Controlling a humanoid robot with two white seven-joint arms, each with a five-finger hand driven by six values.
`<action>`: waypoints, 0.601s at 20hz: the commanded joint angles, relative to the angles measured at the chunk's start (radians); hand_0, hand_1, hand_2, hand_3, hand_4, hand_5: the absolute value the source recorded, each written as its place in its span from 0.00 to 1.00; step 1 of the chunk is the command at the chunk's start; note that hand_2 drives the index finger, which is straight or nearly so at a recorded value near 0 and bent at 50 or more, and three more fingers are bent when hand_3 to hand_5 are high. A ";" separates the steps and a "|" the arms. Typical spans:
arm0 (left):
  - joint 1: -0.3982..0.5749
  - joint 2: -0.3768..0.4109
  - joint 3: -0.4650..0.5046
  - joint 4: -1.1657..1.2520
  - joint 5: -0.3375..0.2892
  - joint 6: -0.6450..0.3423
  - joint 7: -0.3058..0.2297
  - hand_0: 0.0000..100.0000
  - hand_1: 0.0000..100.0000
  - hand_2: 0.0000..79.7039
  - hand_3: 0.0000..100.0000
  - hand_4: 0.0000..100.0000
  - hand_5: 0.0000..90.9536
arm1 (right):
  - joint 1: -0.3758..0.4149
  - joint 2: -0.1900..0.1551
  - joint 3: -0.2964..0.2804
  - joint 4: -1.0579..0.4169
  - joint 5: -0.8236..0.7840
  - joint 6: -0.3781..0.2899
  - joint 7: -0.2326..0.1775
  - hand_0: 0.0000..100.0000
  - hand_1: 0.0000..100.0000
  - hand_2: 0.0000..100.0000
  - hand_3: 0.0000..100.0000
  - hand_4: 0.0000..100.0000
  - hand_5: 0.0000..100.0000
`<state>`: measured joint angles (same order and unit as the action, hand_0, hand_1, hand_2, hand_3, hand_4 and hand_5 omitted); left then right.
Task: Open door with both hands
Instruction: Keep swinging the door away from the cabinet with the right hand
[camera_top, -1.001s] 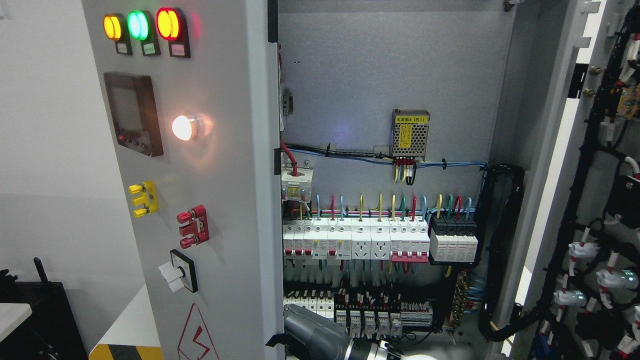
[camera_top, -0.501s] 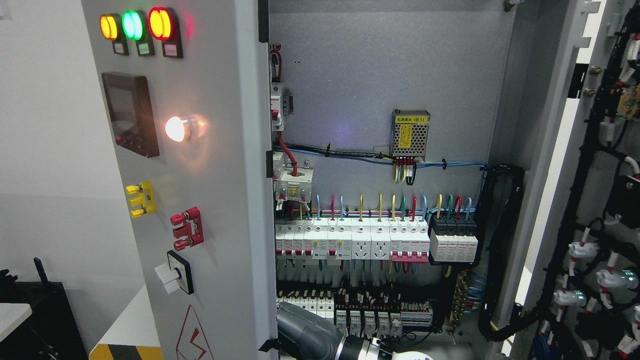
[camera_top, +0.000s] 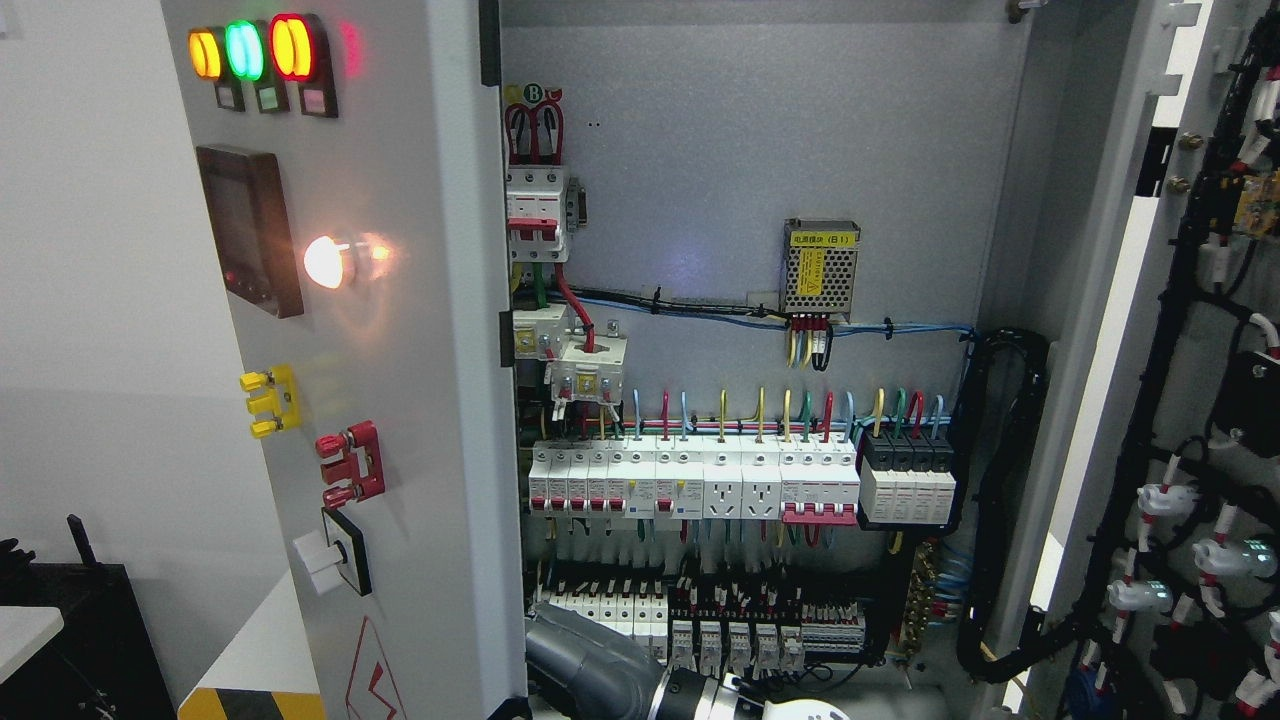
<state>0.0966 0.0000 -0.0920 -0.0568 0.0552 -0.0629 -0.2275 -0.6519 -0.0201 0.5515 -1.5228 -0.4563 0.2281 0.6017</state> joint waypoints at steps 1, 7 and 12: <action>0.000 -0.026 0.000 0.000 0.000 0.005 0.000 0.12 0.39 0.00 0.00 0.00 0.00 | -0.002 -0.014 0.031 -0.016 -0.024 -0.001 0.001 0.61 0.00 0.30 0.53 0.46 0.44; 0.000 -0.026 0.000 0.000 0.000 0.006 0.000 0.12 0.39 0.00 0.00 0.00 0.00 | 0.005 -0.014 0.038 -0.034 -0.024 -0.001 0.000 0.61 0.00 0.29 0.53 0.45 0.43; 0.000 -0.026 0.000 0.000 0.000 0.005 0.000 0.12 0.39 0.00 0.00 0.00 0.00 | 0.011 -0.014 0.042 -0.053 -0.024 -0.001 -0.003 0.61 0.00 0.27 0.50 0.42 0.41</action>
<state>0.0966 0.0000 -0.0921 -0.0568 0.0552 -0.0589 -0.2275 -0.6465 -0.0067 0.5758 -1.5466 -0.4775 0.2281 0.6016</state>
